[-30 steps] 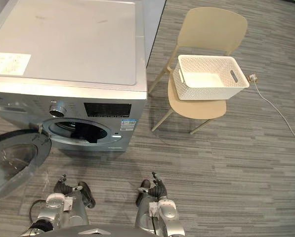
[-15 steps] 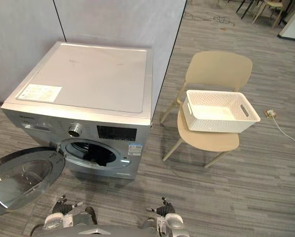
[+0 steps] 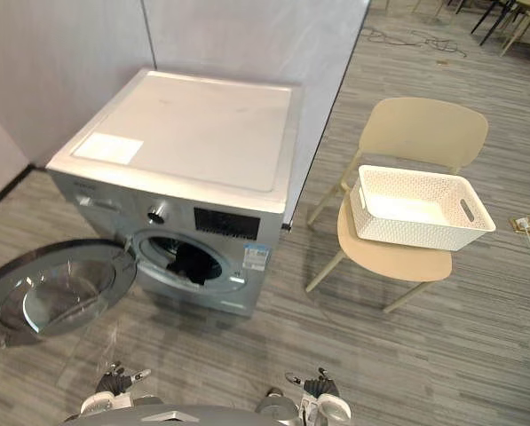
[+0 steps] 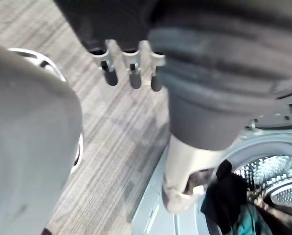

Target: Pick up the laundry basket with both hands and put the clothes into the washing machine.

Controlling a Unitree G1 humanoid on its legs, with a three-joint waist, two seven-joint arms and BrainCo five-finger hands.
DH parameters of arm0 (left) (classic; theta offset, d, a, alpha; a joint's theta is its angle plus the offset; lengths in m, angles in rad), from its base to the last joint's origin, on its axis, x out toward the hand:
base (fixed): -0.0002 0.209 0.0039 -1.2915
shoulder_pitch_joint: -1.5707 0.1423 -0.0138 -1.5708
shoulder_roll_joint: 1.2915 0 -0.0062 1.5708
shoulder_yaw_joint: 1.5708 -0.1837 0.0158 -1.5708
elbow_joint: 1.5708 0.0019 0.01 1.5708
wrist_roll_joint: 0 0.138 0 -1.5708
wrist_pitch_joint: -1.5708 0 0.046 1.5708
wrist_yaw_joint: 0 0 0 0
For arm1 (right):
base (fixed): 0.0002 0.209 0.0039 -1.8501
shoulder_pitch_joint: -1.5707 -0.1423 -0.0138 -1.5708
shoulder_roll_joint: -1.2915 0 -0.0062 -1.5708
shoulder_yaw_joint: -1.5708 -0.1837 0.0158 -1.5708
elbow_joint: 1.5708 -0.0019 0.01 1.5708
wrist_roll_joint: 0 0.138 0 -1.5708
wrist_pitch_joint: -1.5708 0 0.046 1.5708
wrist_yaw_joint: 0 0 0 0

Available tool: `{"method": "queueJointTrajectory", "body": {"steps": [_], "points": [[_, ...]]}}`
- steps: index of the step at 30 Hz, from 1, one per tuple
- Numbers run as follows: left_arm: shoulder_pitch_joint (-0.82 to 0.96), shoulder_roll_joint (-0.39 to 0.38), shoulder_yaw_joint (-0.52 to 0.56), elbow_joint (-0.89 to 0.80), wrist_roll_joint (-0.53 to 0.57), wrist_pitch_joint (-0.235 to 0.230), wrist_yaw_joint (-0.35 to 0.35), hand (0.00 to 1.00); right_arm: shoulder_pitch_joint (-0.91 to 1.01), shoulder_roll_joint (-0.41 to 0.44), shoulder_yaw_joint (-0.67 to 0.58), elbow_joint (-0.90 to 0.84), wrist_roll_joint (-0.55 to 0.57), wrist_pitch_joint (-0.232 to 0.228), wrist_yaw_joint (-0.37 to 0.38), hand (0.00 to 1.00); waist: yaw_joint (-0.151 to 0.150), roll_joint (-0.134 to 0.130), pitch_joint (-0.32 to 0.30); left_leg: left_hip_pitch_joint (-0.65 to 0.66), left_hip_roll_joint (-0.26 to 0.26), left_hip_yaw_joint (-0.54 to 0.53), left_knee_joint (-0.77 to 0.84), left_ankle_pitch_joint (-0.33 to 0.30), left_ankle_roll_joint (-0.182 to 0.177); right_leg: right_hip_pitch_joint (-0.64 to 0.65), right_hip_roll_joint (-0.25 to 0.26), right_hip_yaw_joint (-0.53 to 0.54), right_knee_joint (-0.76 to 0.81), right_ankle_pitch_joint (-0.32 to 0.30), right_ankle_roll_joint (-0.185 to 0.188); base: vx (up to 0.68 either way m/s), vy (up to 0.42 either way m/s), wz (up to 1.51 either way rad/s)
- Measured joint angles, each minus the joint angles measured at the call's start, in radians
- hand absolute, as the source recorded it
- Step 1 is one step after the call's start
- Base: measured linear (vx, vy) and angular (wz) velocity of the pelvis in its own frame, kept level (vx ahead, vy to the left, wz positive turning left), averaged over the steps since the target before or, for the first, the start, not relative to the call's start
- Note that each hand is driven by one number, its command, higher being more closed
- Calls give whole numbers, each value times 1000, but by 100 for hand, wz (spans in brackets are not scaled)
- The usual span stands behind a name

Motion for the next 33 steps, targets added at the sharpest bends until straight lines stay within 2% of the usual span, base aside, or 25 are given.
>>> {"method": "queueJointTrajectory", "body": {"steps": [2, 4, 5, 8, 11, 13, 14, 15, 16, 17, 18, 19, 21, 22, 23, 24, 25, 26, 27, 28, 29, 30, 31, 32, 33], "points": [[-11, 6, -14, -5, -2, 0, 2, 0, 6, 1, -16, 4, 37, -1, -1, 0, -13, 4, 1, 18, -35, -47, -120, -40, -2, -31, 2, -10, -5, 36, 11, -177, 171, 20], [-10, 9, -94, -105, -13, 2, 6, 0, 19, 4, -23, 1, 59, -4, -1, 0, -27, -1, -2, 31, -63, -58, -229, -40, 1, -70, -10, -29, 4, 54, 11, -181, 145, 28], [-11, 8, -164, -191, -33, -6, 7, 0, 33, 5, -24, -7, 82, -5, -2, 0, -25, -2, -2, 28, -77, -66, -269, -31, 18, -96, -20, -30, 14, 64, 10, -171, 91, 3], [-17, 6, -261, -329, -71, -26, -11, 0, 74, 4, -1, -72, 90, 0, -2, 0, -22, -1, 1, 63, -93, -24, -325, -15, 49, -130, -34, 11, 39, 79, 8, -170, -3, -41], [-16, 7, -276, -385, -104, -30, -38, 0, 129, 11, 77, -239, 90, 0, -4, 0, -35, -16, 16, 81, -90, 52, -318, -21, 66, -167, -19, 85, 71, 86, -1, -212, -69, -76], [-17, 8, -275, -393, -107, -28, -40, 0, 160, 25, 101, -320, 91, -1, -4, 0, -41, -31, 22, 81, -85, 96, -291, -38, 71, -179, -7, 107, 66, 75, -10, -172, -72, -72], [-17, 7, -275, -393, -106, -25, -40, 0, 168, 33, 110, -343, 90, -1, -5, 0, -42, -33, 23, 92, -75, 122, -306, -38, 80, -179, 6, 90, 54, 18, 10, -118, -60, -56], [-7, 5, -275, -392, -106, -23, -40, 0, 164, 31, 111, -350, 90, -1, -5, 0, -42, -18, 19, 97, -54, 134, -325, -31, 87, -180, 13, 67, 56, -28, 34, -99, -100, -72], [7, -2, -275, -392, -104, -22, -41, 0, 158, 28, 109, -361, 88, -1, -6, 0, -41, 4, 19, 95, -20, 165, -330, -15, 99, -206, 11, 21, 142, -38, -38, -25, -131, -55], [11, 9, -274, -391, -97, -19, -40, 0, 161, 37, 116, -355, 85, 1, -6, 0, -39, -30, 25, 101, -18, 178, -318, -15, 88, -205, -10, 5, 251, -64, -67, 11, -119, -45], [19, 23, -273, -392, -96, -16, -40, 0, 171, 47, 118, -354, 80, 1, -8, 0, -38, -57, 17, 99, -36, 179, -304, -24, 73, -189, -24, -4, 255, -72, -65, 31, -85, -57], [28, 35, -267, -388, -92, -3, -41, 0, 158, 54, 135, -332, 75, 4, -18, 0, -32, -76, 10, 83, -27, 170, -268, -41, 76, -188, 1, 6, 231, -38, -41, -10, -12, -79], [27, 39, -264, -388, -92, 3, -49, 0, 113, 42, 165, -307, 70, 3, -26, 0, -33, -70, 8, 75, -36, 158, -278, -42, 102, -185, 42, 60, 138, 33, -26, -31, 8, -87], [28, 38, -262, -389, -93, 5, -54, 0, 80, 38, 174, -304, 69, 6, -27, 0, -29, -55, 6, 70, -14, 194, -282, -30, 102, -180, 60, 84, 84, 68, -14, 8, -29, -58], [19, 34, -260, -389, -93, 7, -64, 0, 62, 36, 187, -303, 69, 12, -26, 0, -32, -35, 17, 67, -7, 208, -269, -27, 96, -205, 15, 23, 241, -75, -79, 52, -34, -49], [13, 39, -265, -391, -93, 7, -67, 0, 53, 37, 203, -302, 68, 22, -25, 0, -32, -35, 12, 78, -1, 220, -241, -27, 95, -203, -41, -32, 376, -160, -78, 84, -44, -30], [18, 48, -260, -391, -93, 7, -67, 0, 58, 41, 214, -303, 68, 22, -23, 0, -26, -40, 7, 73, 4, 223, -210, -27, 95, -201, -46, -32, 381, -152, -69, 85, -74, -56], [28, 62, -234, -381, -91, 14, -70, 0, 46, 38, 245, -333, 68, 17, -18, 0, -11, -38, -5, 39, 27, 223, -124, -30, 110, -186, -8, -22, 358, -113, -89, 19, -86, -64], [35, 62, -233, -379, -90, 16, -71, 0, 41, 36, 256, -338, 68, 16, -16, 0, -4, -35, -14, 25, 28, 213, -118, -43, 131, -186, 5, 0, 319, -87, -91, -44, -69, -88], [39, 55, -234, -378, -90, 16, -71, 0, 29, 26, 271, -342, 68, 15, -12, 0, 13, -14, -26, 12, 13, 187, -169, -35, 151, -178, 41, 36, 237, -35, -84, -82, -4, -84], [50, 44, -234, -380, -90, 16, -71, 0, 15, 14, 268, -345, 68, 17, -6, 0, 28, 21, -46, 13, 38, 201, -200, -20, 136, -180, 64, 56, 199, -34, -82, -47, -25, -50], [36, 48, -228, -377, -91, 15, -68, 0, 0, 21, 275, -357, 68, 17, 4, 0, 15, 5, -43, 2, 24, 201, -192, -23, 111, -213, -13, 54, 369, -161, -53, -9, -53, -13], [32, 52, -229, -374, -95, 15, -66, 0, 5, 27, 280, -355, 68, 17, 5, 0, 12, -10, -41, 6, 17, 203, -179, -21, 108, -205, -43, 54, 386, -173, -18, -27, -144, 8], [34, 62, -223, -371, -111, 15, -59, 0, 20, 45, 296, -350, 68, 19, 7, 0, 20, -32, -47, -5, 23, 204, -147, -20, 106, -192, -43, 84, 354, -181, 41, -61, -216, -17], [36, 60, -226, -342, -128, 16, -58, 0, 20, 42, 317, -351, 68, 18, 7, 0, 24, -15, -45, -8, 56, 202, -136, -10, 91, -158, -4, 78, 290, -156, 29, -80, -229, -23]]}}
